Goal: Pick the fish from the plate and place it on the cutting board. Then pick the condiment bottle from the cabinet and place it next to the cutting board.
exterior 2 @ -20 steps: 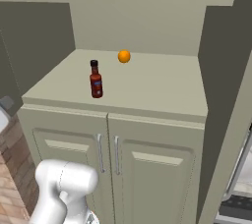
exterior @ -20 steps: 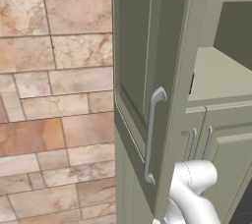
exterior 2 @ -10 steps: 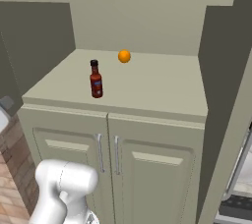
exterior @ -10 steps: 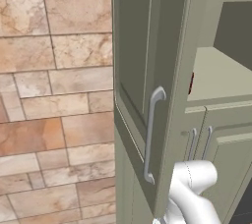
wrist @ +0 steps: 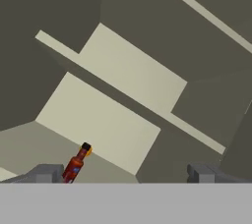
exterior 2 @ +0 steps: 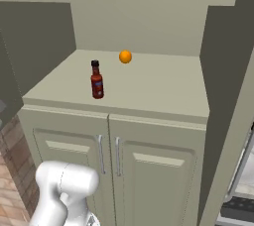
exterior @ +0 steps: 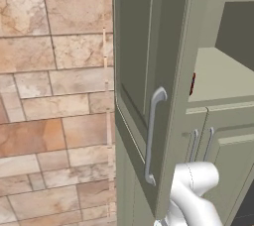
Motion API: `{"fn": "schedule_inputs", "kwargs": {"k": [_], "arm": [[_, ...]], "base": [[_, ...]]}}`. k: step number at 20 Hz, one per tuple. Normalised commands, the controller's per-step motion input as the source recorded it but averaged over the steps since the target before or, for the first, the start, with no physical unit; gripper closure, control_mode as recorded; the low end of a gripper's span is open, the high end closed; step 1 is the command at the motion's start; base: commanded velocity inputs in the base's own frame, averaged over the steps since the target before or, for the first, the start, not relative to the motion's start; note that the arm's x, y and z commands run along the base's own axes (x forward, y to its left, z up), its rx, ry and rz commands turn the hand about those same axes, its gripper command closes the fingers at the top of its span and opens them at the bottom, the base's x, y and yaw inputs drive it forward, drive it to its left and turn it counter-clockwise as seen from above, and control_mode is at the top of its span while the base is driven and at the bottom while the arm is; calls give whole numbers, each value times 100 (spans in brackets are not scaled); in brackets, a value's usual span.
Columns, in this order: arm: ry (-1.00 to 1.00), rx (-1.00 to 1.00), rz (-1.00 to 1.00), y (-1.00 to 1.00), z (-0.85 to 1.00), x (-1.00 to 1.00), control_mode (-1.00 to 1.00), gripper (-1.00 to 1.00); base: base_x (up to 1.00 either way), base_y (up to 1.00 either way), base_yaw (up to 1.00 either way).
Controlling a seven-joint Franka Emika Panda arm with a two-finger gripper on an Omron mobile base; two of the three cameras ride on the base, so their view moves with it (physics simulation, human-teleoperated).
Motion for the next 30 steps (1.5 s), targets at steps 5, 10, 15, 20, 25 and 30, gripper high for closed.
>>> {"fn": "schedule_inputs", "kwargs": {"k": [5,10,15,20,25,30], "arm": [[0,1,3,27,-6,-22,-100,-100],[0,7,2,23,-7,-10,-100,-100],[0,13,3,16,-7,0,-100,-100],[0,17,5,-4,-8,4,-100,-100],[0,17,8,-29,-4,12,-100,-100],[0,12,7,-27,-2,18,-100,-100]], "base": [[0,0,0],[0,0,0],[0,0,0],[0,0,0],[0,0,0],[0,0,0]]}}
